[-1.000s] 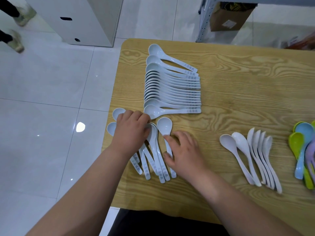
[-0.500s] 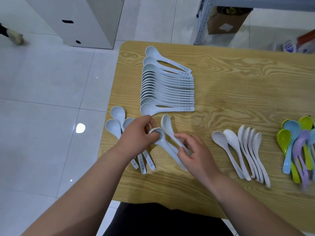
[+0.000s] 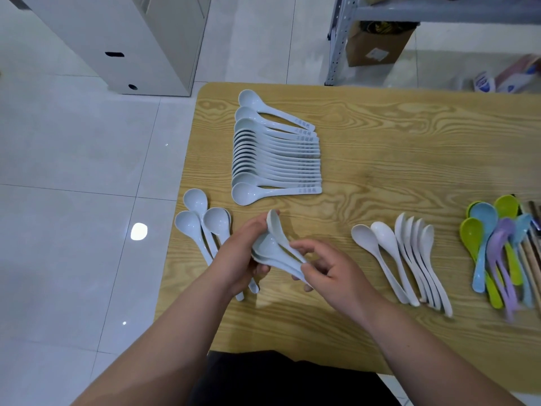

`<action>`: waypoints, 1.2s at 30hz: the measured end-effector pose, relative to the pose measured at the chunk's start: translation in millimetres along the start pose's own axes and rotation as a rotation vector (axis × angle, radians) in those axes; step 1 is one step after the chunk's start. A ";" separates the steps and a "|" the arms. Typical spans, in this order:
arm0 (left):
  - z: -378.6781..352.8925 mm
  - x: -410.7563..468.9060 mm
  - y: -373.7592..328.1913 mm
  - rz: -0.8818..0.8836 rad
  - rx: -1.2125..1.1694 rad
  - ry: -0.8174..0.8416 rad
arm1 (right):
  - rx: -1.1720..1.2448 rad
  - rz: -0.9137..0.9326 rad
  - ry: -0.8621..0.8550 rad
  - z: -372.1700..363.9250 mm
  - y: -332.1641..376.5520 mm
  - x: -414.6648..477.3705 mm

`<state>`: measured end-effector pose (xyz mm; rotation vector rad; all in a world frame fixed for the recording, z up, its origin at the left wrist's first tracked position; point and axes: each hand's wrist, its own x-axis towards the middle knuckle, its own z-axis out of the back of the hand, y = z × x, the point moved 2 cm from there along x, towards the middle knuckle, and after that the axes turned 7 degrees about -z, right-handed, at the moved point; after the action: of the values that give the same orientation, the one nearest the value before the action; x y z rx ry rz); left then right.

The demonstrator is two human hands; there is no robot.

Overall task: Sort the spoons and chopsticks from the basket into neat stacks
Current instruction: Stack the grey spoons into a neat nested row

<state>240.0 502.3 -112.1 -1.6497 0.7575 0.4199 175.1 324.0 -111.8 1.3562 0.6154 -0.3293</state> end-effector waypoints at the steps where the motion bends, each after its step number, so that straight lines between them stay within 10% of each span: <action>1: -2.6 -1.0 -0.2 0.016 -0.009 -0.029 | 0.019 -0.023 0.027 0.9 0.3 -0.5; 7: -12.9 0.8 1.6 0.154 -0.090 -0.201 | 0.069 -0.126 0.119 -0.1 -0.9 -7.3; 15: -17.5 10.3 -11.2 -0.063 -0.336 -0.078 | 0.627 -0.384 0.317 -13.6 3.2 -5.4; 22: -6.8 35.5 -39.8 -0.225 -0.260 -0.052 | 0.566 -0.366 0.371 -3.0 17.5 32.6; 29: 34.2 63.9 -78.5 -0.694 0.679 -0.446 | 0.101 -0.036 -0.043 42.3 64.0 91.8; 33: 36.2 90.3 -67.7 -0.879 1.376 -0.281 | -0.342 0.135 -0.312 75.1 92.2 136.9; 36: 26.5 105.9 -57.6 -0.694 1.749 -0.066 | -0.570 0.196 -0.408 91.5 107.6 178.3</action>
<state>359.0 506.0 -144.4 -0.1271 0.2019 -0.6031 397.9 279.3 -121.6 0.7599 0.2039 -0.2365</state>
